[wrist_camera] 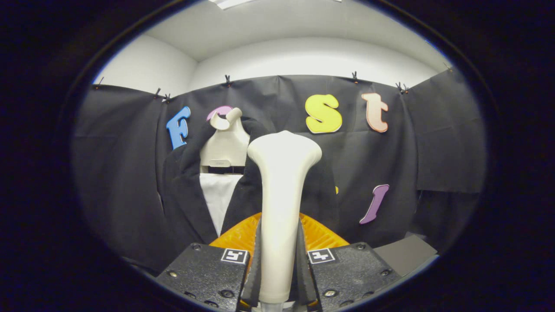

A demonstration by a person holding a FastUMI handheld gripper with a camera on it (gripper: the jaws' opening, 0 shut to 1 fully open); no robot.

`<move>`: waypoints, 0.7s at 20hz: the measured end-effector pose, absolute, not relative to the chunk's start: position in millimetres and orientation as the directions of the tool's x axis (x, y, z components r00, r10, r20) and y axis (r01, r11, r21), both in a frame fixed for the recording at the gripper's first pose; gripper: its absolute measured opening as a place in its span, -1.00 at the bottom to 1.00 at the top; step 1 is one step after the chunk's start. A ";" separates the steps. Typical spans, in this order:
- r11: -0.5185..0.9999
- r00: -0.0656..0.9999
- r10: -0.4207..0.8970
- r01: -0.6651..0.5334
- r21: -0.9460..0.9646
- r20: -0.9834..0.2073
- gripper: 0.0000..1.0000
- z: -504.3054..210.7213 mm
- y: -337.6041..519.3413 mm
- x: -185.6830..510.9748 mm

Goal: Iron the clothes twice with a garment steamer, once on the left side and once on the right side.

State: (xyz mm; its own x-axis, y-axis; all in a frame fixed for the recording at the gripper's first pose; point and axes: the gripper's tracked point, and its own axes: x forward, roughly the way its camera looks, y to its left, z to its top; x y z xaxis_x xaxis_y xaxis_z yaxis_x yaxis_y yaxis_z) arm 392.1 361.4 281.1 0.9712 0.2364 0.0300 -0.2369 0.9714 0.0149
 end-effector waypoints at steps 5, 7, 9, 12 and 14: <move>0.973 0.973 0.231 -0.231 -0.001 0.003 -0.26 255.7 357.8 389.9; 0.973 0.973 0.229 -0.229 -0.006 -0.005 -0.26 244.1 356.2 389.2; 0.973 0.973 0.228 -0.229 -0.014 -0.017 -0.26 231.9 357.8 387.1; 0.972 0.972 0.232 -0.233 -0.014 -0.041 -0.26 209.7 360.1 384.4; 0.973 0.972 0.227 -0.228 -0.018 -0.056 -0.26 195.8 359.2 384.2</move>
